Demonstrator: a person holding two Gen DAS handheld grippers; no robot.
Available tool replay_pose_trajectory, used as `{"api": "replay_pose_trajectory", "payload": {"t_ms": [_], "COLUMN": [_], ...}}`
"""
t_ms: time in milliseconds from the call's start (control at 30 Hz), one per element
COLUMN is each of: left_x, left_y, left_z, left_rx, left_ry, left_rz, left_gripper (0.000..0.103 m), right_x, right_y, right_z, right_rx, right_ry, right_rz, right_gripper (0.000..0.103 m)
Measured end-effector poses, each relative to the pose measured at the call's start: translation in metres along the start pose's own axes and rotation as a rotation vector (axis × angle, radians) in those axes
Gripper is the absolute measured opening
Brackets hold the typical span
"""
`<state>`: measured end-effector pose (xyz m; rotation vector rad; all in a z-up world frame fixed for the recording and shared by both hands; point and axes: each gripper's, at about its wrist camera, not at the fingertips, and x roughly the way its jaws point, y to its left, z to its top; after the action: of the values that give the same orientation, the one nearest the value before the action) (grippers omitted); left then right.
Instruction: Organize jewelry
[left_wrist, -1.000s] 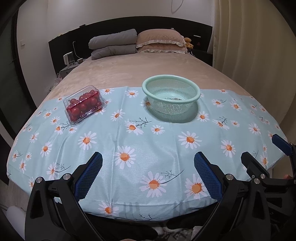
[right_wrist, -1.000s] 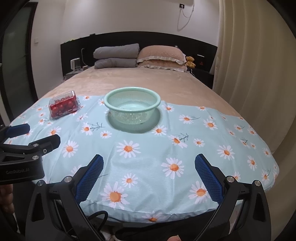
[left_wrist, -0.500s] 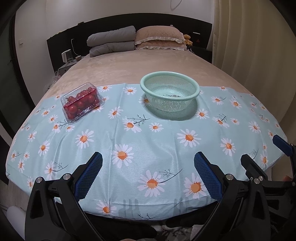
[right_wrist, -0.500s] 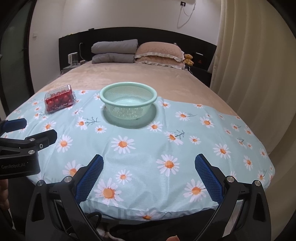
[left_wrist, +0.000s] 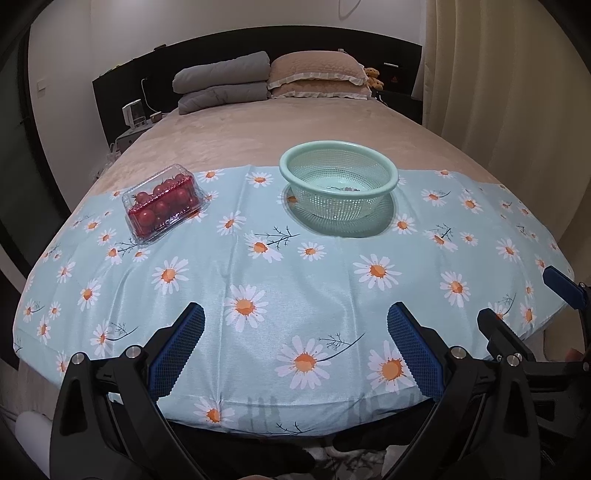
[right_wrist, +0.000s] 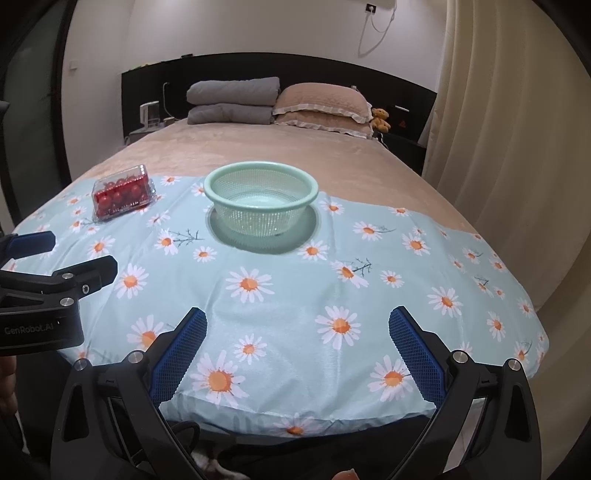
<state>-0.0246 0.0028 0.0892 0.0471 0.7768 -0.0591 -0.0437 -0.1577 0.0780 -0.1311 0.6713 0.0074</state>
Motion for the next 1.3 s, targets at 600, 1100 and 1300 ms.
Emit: {"api": "replay_pose_trajectory", "payload": {"t_ms": [600,1100,1300], "left_x": [-0.0069,-0.0073,-0.0047], "left_y": [-0.0015,-0.0009,0.0048], "left_z": [-0.0016,-0.0024,-0.0049], "left_rx": [0.002,0.0,-0.021], "left_ry": [-0.003,-0.004,0.019], "left_rz": [0.014,0.017,0.034], "left_gripper": [0.097,0.097,0.097], "right_x": [-0.0049,-0.0057,-0.0066], "right_y": [-0.0001,-0.0001,-0.0011], "right_z": [-0.0015,-0.002,-0.0036], "right_rx": [-0.001,-0.004,-0.009], "right_ry": [-0.008,-0.007,-0.004], "right_rz": [0.01,0.007,0.004], "right_gripper": [0.095,0.095,0.095]}}
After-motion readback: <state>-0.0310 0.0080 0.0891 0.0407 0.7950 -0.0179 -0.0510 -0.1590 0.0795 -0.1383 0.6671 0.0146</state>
